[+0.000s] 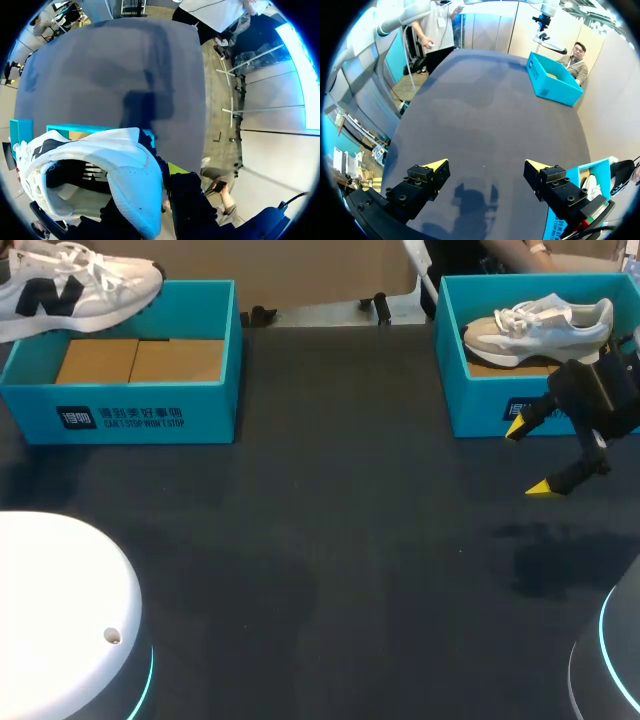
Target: Take the shoe out of the shoebox, open the shoe tongue, remove and reinsert the insole, then place the shoe into the shoebox
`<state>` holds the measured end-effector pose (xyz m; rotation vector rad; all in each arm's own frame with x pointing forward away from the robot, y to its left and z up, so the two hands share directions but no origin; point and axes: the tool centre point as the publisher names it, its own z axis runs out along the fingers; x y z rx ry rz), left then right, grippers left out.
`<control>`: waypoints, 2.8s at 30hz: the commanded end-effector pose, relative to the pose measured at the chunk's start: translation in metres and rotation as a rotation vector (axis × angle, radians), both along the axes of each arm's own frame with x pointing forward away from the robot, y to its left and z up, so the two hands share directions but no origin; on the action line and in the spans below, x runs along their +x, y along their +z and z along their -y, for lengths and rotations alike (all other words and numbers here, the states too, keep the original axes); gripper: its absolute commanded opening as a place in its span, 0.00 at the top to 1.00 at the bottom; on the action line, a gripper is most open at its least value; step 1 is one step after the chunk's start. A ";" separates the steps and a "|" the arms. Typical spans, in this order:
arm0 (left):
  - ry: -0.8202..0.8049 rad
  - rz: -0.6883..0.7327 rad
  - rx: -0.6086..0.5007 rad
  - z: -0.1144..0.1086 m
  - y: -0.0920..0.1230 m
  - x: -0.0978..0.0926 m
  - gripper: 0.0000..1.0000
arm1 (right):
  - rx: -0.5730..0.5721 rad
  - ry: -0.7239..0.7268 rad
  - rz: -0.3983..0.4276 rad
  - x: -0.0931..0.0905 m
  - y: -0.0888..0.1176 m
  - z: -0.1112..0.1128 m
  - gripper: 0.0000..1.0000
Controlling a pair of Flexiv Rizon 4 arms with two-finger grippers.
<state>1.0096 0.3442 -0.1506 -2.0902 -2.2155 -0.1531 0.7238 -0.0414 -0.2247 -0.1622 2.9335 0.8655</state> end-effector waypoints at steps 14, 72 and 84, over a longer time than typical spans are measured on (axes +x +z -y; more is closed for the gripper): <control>-0.079 0.037 0.016 0.010 -0.037 0.055 1.00 | -0.002 -0.001 -0.001 0.000 -0.001 -0.001 0.00; -0.137 0.009 0.012 0.034 -0.178 0.043 1.00 | -0.002 -0.001 -0.001 0.000 -0.001 -0.001 0.00; -0.115 -0.014 0.018 0.031 -0.196 0.045 1.00 | -0.002 -0.001 -0.001 0.000 -0.001 -0.001 0.00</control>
